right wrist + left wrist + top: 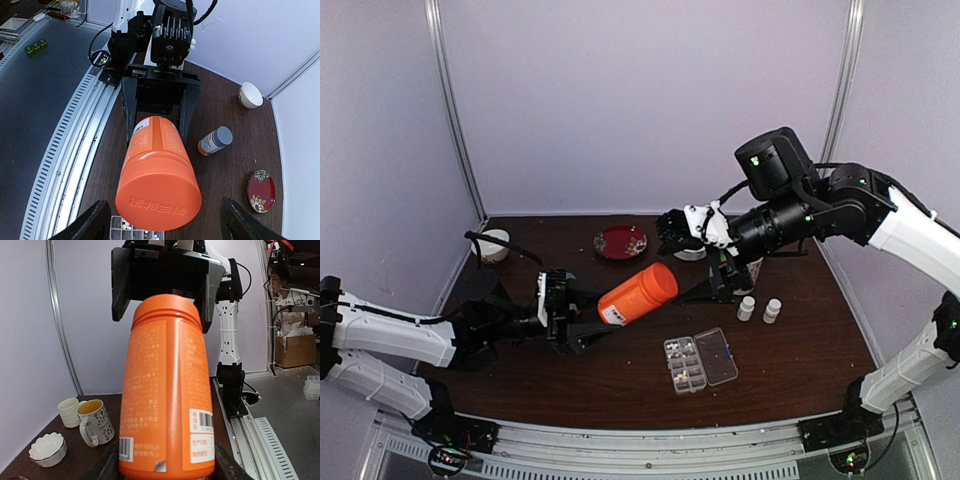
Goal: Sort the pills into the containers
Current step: Screw the lid of the pill bottle onto the pill bottle.
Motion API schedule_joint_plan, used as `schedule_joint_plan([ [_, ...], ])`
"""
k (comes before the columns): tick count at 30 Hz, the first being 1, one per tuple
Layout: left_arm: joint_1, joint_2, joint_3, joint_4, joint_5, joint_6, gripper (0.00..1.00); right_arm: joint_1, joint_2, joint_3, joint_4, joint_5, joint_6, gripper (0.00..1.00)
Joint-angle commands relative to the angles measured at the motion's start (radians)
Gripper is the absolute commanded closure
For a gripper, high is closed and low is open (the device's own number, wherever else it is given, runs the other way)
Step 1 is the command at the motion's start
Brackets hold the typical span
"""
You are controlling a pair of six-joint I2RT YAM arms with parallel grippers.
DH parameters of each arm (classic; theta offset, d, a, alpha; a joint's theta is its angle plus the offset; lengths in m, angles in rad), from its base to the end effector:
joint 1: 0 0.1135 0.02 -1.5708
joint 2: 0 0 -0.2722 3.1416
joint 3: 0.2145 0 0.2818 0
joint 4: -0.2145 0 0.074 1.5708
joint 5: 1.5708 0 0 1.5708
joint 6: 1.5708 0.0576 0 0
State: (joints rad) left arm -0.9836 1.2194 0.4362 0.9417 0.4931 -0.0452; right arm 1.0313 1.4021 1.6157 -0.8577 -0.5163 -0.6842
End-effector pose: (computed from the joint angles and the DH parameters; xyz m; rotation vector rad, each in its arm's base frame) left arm 0.1363 -0.2540 0.2370 1.0591 1.1229 -1.1785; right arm 0.1451 0.2976 0.4243 -1.8557 1.2208 0.7627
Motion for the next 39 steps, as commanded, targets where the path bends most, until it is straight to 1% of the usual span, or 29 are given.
schedule_joint_plan([
  [1,-0.002,0.005,0.036,0.050,0.014,-0.008,1.00,0.014,0.010,0.038,-0.020,0.019,-0.018,0.23],
  [7,-0.002,0.007,0.039,0.045,0.015,-0.007,1.00,0.021,0.020,0.039,-0.018,0.033,-0.023,0.21],
  [12,-0.003,0.011,0.042,0.045,0.017,-0.007,1.00,0.024,0.029,0.042,-0.014,0.037,-0.023,0.22],
  [17,-0.002,0.011,0.040,0.043,0.015,-0.005,1.00,0.025,0.034,0.049,-0.010,0.025,-0.021,0.34],
  [20,-0.001,0.010,0.039,0.042,0.014,-0.004,1.00,0.026,0.034,0.050,-0.010,0.018,-0.017,0.36],
  [25,-0.002,0.012,0.041,0.039,0.011,0.003,1.00,0.027,0.040,0.054,-0.016,0.017,0.012,0.47],
  [27,-0.001,0.011,0.041,0.033,0.004,0.012,1.00,0.027,0.046,0.055,-0.017,0.020,0.048,0.49],
  [30,-0.002,0.007,0.044,0.015,-0.018,0.034,1.00,0.027,0.059,0.056,-0.010,0.028,0.165,0.55],
  [37,-0.003,-0.012,0.073,-0.073,-0.081,0.158,1.00,0.027,0.066,0.013,0.012,0.088,0.651,0.72],
  [39,-0.002,-0.015,0.083,-0.097,-0.090,0.184,1.00,0.027,0.055,-0.019,0.021,0.100,0.793,0.73],
])
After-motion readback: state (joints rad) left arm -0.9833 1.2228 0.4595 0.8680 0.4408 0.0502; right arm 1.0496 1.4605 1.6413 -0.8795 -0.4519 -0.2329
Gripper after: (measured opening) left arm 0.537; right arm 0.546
